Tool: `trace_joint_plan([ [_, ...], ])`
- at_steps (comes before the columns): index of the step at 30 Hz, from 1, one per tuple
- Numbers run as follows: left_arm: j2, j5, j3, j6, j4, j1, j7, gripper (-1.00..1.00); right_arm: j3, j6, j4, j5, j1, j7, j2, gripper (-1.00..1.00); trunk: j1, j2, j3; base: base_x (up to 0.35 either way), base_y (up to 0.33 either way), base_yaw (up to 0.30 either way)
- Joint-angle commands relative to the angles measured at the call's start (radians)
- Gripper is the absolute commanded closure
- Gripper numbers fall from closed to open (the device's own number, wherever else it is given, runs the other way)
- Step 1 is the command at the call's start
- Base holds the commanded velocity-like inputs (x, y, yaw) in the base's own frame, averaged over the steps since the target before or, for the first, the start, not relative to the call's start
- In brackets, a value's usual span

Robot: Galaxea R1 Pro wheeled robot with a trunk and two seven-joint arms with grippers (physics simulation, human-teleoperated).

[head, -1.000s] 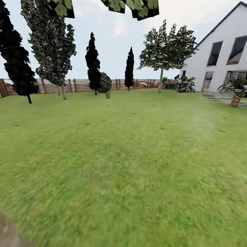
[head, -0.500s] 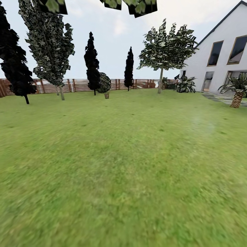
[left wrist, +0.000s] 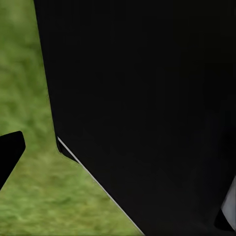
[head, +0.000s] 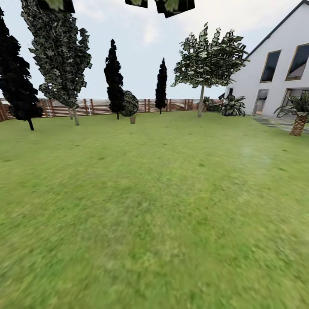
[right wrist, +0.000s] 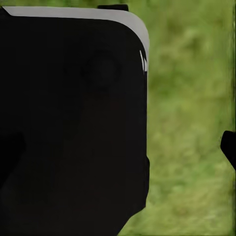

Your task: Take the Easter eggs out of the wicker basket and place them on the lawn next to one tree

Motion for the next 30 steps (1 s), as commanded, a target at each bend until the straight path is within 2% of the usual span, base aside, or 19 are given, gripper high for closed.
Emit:
trace_joint_plan([
  [1,0.000,0.000,0.000,0.001,0.000,0.000,0.000,-1.00,0.000,-0.001,0.002,-0.003,-0.001,-0.001,0.000,-1.00,0.001,0.000,-0.001,0.313,-0.187,0.130],
  [19,0.000,0.001,0.002,0.001,-0.001,0.000,0.000,-1.00,-0.001,-0.001,0.002,-0.003,-0.001,-0.003,0.000,-1.00,0.001,0.000,-0.001,0.313,-0.187,0.214],
  [30,0.001,0.004,0.004,0.001,-0.001,0.000,-0.001,-1.00,0.000,-0.002,0.002,-0.003,-0.001,0.000,-0.001,-1.00,0.001,0.000,-0.001,0.313,-0.187,0.083],
])
